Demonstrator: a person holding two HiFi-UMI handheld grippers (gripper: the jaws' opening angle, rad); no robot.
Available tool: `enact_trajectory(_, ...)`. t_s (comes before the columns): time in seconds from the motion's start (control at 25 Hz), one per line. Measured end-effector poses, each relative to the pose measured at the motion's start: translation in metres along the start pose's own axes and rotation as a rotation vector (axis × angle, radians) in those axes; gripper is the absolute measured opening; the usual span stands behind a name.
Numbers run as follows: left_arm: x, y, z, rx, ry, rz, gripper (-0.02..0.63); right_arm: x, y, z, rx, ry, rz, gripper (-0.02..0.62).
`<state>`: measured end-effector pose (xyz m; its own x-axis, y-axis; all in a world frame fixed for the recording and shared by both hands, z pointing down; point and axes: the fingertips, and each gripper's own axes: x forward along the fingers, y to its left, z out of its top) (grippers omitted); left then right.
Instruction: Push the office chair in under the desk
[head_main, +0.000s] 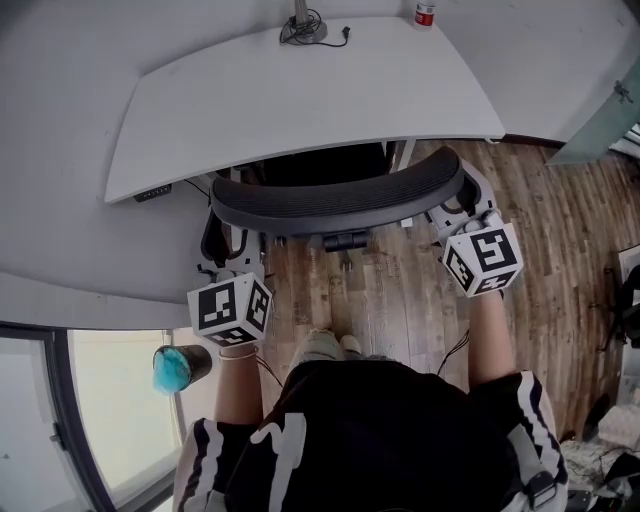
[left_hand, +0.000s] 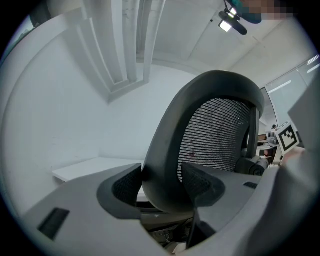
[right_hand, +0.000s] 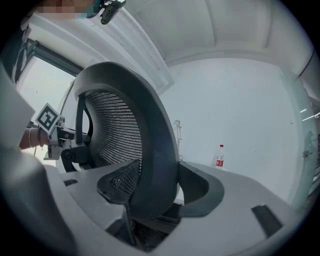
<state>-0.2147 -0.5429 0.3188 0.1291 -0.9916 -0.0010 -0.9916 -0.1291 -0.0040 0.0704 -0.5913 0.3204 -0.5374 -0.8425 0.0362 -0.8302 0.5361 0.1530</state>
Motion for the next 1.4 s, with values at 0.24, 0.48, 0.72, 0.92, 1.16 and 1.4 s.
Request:
enact_trajectory(0.24, 0.016, 0.004, 0.002, 0.010, -0.012, 0.002, 0.242, 0.013, -0.007, 0.001, -0.002, 0.000, 0.000, 0.250)
enact_trajectory(0.48, 0.030, 0.004, 0.000, 0.011, -0.022, -0.007, 0.242, 0.023, -0.015, -0.002, 0.001, 0.007, -0.004, 0.250)
enact_trajectory(0.72, 0.047, 0.005, 0.002, 0.013, -0.022, -0.018, 0.242, 0.035, -0.025, -0.001, 0.000, 0.009, -0.014, 0.250)
enact_trajectory(0.92, 0.059, 0.007, 0.000, 0.014, -0.018, -0.016, 0.242, 0.045, -0.030, -0.004, 0.002, 0.016, -0.019, 0.250)
enact_trajectory(1.16, 0.073, 0.007, 0.002, 0.014, -0.025, -0.021, 0.242, 0.055, -0.039, -0.003, 0.003, 0.027, -0.021, 0.250)
enact_trajectory(1.4, 0.078, 0.003, 0.003, 0.009, -0.033, -0.024, 0.242, 0.059, -0.045, -0.003, 0.001, 0.023, -0.014, 0.250)
